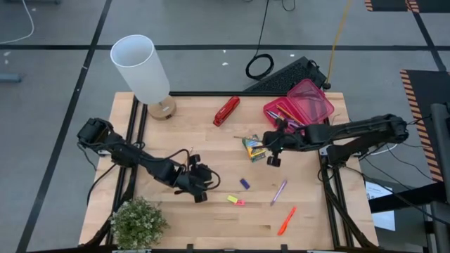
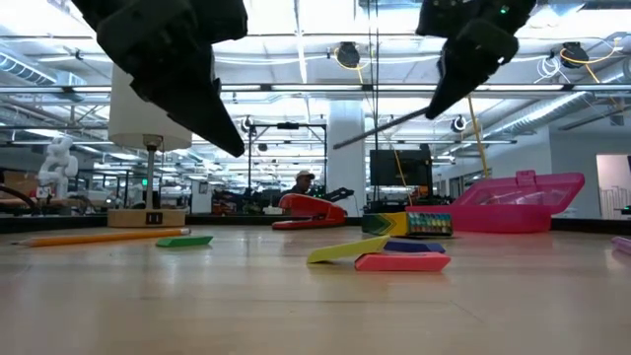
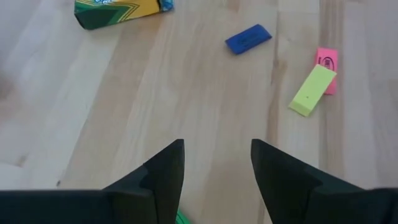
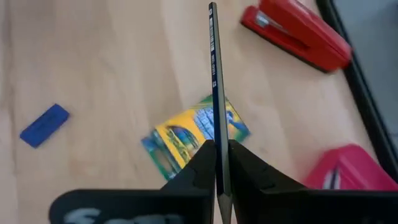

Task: Pack school essentials
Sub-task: Put the black pencil into the pink supply box

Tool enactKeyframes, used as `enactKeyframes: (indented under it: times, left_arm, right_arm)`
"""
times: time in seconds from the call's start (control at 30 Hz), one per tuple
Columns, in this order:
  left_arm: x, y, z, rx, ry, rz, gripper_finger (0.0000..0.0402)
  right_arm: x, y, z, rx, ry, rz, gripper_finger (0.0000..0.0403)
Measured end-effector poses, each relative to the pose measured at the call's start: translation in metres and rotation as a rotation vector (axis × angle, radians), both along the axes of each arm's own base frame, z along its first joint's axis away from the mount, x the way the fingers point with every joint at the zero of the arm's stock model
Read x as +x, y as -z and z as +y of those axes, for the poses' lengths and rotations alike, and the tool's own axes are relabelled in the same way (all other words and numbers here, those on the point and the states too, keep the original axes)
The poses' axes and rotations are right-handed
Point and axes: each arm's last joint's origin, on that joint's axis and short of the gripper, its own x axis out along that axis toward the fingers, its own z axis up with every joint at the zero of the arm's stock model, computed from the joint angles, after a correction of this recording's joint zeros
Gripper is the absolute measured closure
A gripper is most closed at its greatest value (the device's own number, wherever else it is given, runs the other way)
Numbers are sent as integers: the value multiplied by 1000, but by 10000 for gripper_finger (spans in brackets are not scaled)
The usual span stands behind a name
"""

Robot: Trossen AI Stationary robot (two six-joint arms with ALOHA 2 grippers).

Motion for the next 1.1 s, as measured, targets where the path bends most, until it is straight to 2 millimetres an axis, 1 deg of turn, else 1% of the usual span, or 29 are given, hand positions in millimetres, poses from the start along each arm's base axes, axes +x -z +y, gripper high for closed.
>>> enactKeyframes:
  times: [0.2,0.3,0.57,0.73,0.87,1.1]
  left_arm:
    - [-2,0,-4,-24,-15,-6,215]
    - [-2,0,-4,-30,-20,-8,215]
    - [-2,0,-5,-39,-31,-10,215]
    - [-2,0,-5,-41,-32,-10,215]
    - [-2,0,-5,-42,-33,-11,215]
    - [-2,0,-5,-43,-33,-12,215]
  right_arm:
    - [-20,-10,-9,-59,97,9,385]
    - [-27,-11,-15,-60,128,4,385]
    - [-41,-1,-35,-60,232,23,385]
    - [-47,9,-49,-63,307,57,385]
    - [-53,17,-61,-104,388,93,385]
    - [-61,28,-83,-122,464,116,385]
